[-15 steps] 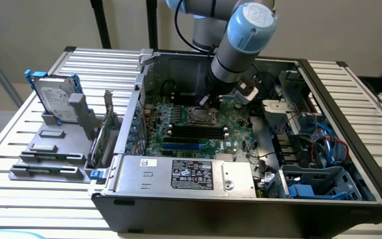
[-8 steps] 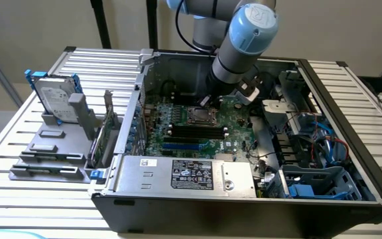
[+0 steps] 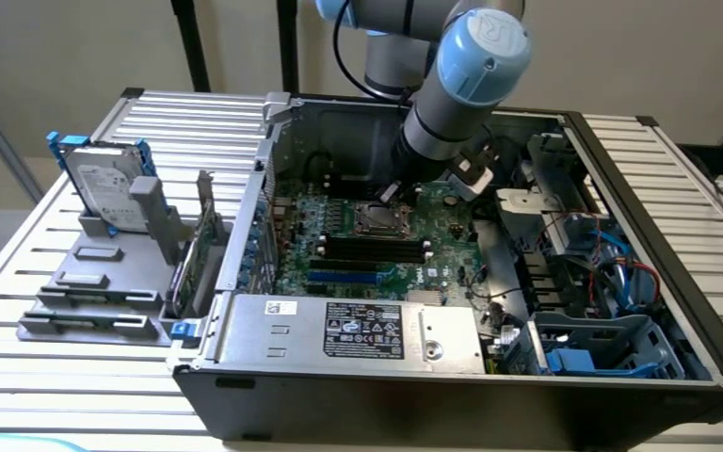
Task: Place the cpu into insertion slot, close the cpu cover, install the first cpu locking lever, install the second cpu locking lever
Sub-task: 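Install the first cpu locking lever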
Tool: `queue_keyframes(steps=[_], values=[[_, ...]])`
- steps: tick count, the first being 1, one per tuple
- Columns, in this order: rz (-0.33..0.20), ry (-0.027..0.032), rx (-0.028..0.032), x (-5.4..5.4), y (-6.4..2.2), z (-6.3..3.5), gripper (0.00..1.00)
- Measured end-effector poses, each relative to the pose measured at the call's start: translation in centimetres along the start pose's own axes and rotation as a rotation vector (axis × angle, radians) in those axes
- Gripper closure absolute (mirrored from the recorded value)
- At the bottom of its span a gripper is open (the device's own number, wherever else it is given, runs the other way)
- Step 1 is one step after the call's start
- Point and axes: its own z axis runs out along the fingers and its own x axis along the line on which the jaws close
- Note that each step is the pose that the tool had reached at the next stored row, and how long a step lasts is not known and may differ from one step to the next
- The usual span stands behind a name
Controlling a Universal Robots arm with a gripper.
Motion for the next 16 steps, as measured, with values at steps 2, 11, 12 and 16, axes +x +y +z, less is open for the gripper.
queue_keyframes(steps=[2,11,12,16], values=[[-0.002,0.0034,0.0034,-0.02,0.01,-0.01,0.89],[-0.012,0.0053,0.0098,-0.03,0.04,0.08,0.89],[-0.014,0.0047,0.0102,-0.04,0.05,0.09,0.89],[-0.02,0.0026,0.0117,-0.06,0.08,0.19,0.89]])
